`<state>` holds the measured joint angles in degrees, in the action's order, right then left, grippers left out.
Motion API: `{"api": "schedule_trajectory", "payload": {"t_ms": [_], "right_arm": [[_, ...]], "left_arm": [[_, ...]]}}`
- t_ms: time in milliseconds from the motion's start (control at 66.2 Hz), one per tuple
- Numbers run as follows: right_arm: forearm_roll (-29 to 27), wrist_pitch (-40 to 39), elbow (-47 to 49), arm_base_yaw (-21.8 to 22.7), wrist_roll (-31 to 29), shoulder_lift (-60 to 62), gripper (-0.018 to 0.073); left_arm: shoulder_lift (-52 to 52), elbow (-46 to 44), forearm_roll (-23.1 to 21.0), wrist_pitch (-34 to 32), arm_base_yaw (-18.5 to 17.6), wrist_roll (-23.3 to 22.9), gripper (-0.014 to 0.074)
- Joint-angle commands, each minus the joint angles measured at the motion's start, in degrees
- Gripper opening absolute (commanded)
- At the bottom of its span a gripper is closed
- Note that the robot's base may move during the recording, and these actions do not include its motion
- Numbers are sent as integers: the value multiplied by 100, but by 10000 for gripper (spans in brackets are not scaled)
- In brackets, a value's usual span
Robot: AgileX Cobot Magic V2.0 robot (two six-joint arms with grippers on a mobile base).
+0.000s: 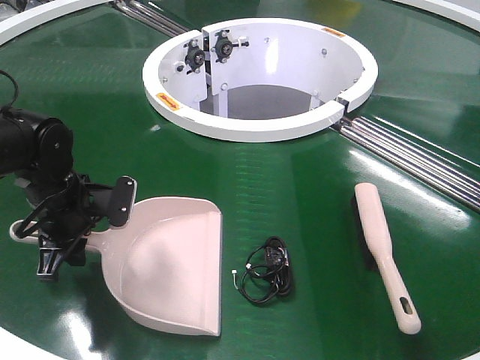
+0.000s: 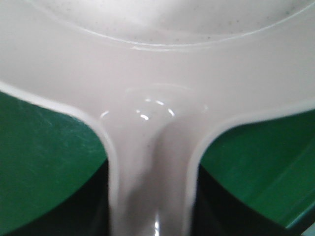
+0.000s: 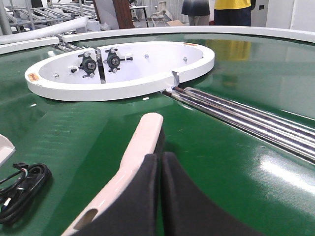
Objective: Clean and inspect green conveyor with broom and dustpan
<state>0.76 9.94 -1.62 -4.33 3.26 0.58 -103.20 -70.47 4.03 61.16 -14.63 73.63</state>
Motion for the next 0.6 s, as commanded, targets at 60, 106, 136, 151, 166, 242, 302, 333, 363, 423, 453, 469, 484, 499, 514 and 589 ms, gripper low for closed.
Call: {"api": "schedule_trajectory", "payload": {"t_ms": [60, 106, 136, 151, 166, 242, 302, 333, 363, 423, 453, 469, 484, 499, 514, 589], "right_arm": [[11, -457, -105, 1, -40, 100, -5], [11, -460, -105, 1, -40, 100, -5], [11, -481, -105, 1, -40, 100, -5], [17, -511, -105, 1, -40, 100, -5], [17, -550, -105, 1, -40, 100, -5], [23, -1053, -100, 1, -15, 100, -5], [15, -1519, -46, 1, -9, 100, -5], [15, -1595, 18, 1, -9, 100, -5], [15, -1620, 115, 1, -9, 100, -5], [15, -1502, 443, 1, -15, 26, -5], [15, -1408, 587, 1, -15, -54, -5], [15, -1333, 692, 1, -15, -102, -5], [10, -1208, 857, 1, -7, -158, -5], [2, -1109, 972, 1, 8, -222, -5], [-21, -994, 1093, 1, 23, -329, -5], [-157, -351, 1769, 1, 53, -767, -5]], "left_arm": [[277, -153, 27, 98, -40, 20, -6], [277, -153, 27, 98, -40, 20, -6], [277, -153, 27, 98, -40, 20, -6], [277, -153, 27, 98, -40, 20, -6], [277, -153, 27, 98, -40, 20, -6], [277, -153, 27, 98, -40, 20, -6], [277, -153, 21, 98, -40, 20, -6], [277, -153, 21, 98, -40, 20, -6], [277, -153, 28, 98, -40, 20, -6], [277, -153, 28, 98, -40, 20, -6], [277, -153, 28, 98, -40, 20, -6], [277, -153, 22, 98, -40, 20, -6], [277, -153, 22, 98, -40, 20, -6], [277, -153, 22, 98, -40, 20, -6], [277, -153, 22, 98, -40, 20, -6], [277, -153, 22, 98, -40, 20, -6]]}}
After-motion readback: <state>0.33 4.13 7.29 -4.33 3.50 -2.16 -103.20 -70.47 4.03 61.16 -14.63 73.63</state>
